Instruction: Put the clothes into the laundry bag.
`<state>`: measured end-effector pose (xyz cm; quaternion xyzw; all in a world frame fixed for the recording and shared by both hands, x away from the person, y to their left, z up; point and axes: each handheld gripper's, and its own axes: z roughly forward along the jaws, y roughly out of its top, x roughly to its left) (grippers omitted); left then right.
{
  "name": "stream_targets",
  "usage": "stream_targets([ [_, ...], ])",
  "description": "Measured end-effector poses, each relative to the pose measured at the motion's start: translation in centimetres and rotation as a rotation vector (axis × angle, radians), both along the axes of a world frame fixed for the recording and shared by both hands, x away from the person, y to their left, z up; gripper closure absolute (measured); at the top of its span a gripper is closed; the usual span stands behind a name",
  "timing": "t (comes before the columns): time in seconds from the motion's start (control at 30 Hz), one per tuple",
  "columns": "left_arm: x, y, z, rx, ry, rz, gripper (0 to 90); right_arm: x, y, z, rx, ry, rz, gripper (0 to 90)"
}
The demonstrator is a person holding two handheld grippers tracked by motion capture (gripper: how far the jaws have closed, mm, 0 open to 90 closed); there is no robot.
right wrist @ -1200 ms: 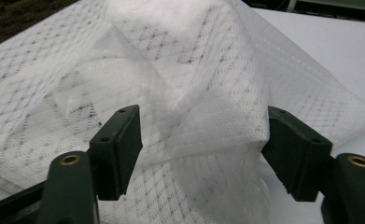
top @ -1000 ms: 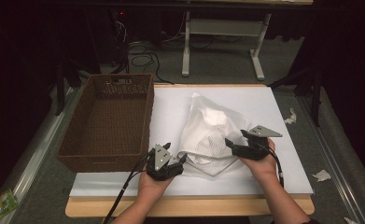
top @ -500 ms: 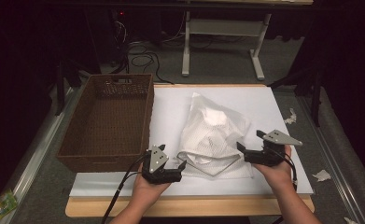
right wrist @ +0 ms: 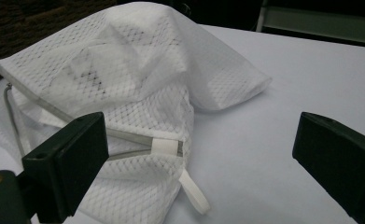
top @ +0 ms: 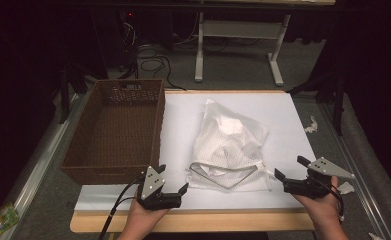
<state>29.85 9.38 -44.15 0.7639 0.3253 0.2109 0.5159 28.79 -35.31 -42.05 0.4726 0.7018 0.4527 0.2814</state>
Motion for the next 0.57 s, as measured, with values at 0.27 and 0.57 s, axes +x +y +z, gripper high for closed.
stream_targets([
  [0.27, -0.22, -0.28, -0.09, 0.01, 0.015, -0.021, 7.6, 0.36, 0.12, -0.22, -0.014, 0.008, -0.014, 4.2],
  [0.57, -0.76, -0.26, -0.15, 0.038, -0.002, -0.015, 7.5, 0.34, 0.02, 0.12, 0.0, -0.012, -0.007, 4.1],
])
